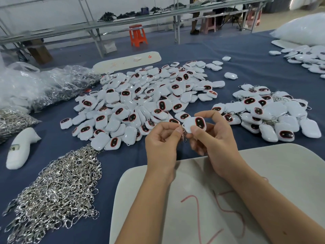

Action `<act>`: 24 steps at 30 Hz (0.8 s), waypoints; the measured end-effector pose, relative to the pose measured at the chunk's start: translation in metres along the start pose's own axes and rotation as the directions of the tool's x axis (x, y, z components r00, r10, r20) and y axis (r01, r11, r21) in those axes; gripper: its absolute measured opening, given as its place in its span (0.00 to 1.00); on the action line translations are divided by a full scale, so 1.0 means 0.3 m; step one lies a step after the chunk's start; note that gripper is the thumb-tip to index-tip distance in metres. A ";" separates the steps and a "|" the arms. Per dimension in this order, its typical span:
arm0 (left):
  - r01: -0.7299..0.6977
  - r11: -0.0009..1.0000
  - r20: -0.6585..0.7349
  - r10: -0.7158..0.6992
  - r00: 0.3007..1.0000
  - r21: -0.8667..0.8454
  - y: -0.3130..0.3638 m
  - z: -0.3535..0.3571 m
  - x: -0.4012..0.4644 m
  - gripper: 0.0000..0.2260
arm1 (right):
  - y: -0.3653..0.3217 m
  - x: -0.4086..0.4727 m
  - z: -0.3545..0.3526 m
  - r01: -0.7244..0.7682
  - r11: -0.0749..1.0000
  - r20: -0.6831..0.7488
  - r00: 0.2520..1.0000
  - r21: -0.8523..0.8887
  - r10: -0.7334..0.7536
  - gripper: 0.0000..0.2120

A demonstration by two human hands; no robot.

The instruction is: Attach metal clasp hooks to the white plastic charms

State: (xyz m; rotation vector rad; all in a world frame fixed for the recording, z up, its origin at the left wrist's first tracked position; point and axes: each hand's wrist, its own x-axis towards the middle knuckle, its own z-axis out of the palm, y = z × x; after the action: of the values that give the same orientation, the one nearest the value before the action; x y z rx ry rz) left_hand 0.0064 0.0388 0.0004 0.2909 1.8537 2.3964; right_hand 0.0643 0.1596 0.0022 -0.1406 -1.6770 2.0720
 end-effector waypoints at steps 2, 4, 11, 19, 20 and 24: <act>-0.108 0.981 -0.044 0.116 0.992 0.160 -0.005 -0.007 0.002 0.11 | -0.002 -0.002 0.000 -0.005 1.000 -0.014 1.000 -0.029 0.004 0.10; -0.227 0.907 -0.032 0.254 0.967 0.356 -0.003 -0.011 0.001 0.10 | -0.003 -0.006 0.002 -0.005 0.998 -0.021 1.000 -0.057 0.004 0.10; -0.433 0.553 0.154 0.479 0.864 0.712 0.016 -0.015 -0.005 0.04 | -0.005 -0.025 0.023 0.071 0.980 0.010 0.998 -0.188 -0.070 0.13; -0.415 0.626 0.086 0.486 0.870 0.661 0.014 0.008 -0.024 0.05 | -0.008 -0.017 0.010 0.052 0.992 -0.001 0.999 -0.116 -0.053 0.09; -0.352 0.758 0.017 0.411 0.911 0.549 0.012 0.011 -0.024 0.07 | -0.009 -0.014 0.007 0.037 0.995 -0.002 0.999 -0.090 -0.037 0.09; -0.061 0.985 -0.056 0.071 0.996 0.160 0.000 0.025 -0.016 0.10 | -0.007 -0.004 0.004 0.035 0.999 0.016 0.999 -0.037 -0.034 0.09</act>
State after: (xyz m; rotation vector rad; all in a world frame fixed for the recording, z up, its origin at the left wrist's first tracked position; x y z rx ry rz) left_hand 0.0125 0.0451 0.0019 0.2993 2.0989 2.3278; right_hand 0.0654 0.1583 0.0042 -0.1071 -1.7158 2.0225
